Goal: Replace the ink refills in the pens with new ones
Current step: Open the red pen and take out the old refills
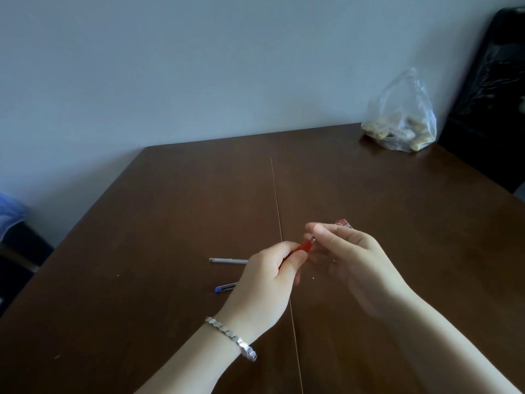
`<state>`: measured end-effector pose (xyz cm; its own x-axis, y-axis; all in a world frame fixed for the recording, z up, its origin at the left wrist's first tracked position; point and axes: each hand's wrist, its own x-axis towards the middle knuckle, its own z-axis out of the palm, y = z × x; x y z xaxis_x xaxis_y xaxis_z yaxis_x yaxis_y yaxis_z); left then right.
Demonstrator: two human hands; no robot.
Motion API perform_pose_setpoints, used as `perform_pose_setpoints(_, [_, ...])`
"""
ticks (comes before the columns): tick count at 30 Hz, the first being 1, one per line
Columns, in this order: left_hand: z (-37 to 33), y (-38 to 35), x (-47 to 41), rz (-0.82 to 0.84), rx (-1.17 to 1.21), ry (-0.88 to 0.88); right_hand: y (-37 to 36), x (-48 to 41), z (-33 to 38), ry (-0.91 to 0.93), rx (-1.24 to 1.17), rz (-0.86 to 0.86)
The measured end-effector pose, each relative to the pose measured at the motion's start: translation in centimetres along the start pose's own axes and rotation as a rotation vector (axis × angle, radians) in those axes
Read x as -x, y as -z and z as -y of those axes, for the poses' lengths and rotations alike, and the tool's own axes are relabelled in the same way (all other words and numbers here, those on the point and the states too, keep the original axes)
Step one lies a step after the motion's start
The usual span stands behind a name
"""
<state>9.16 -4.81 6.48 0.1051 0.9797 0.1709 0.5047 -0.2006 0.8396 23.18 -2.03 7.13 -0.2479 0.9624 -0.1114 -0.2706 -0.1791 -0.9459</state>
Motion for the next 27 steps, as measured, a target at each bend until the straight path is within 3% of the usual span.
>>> perform_pose_setpoints(12, [0.2, 0.2, -0.4, 0.064, -0.132, -0.034, 1.2, -0.6, 0.3, -0.103, 0.112, 0.002])
perform_pose_setpoints(16, [0.6, 0.2, -0.1, 0.066, -0.195, -0.038, 1.9, -0.8, 0.4, -0.089, 0.379, -0.019])
perform_pose_setpoints(24, [1.3, 1.3, 0.5, 0.214, -0.085, 0.069, 1.8, -0.8, 0.9, 0.052, 0.684, 0.184])
perform_pose_setpoints(27, [1.6, 1.8, 0.5, 0.209, -0.102, 0.057, 1.4, -1.0, 0.9, 0.056, 0.665, 0.215])
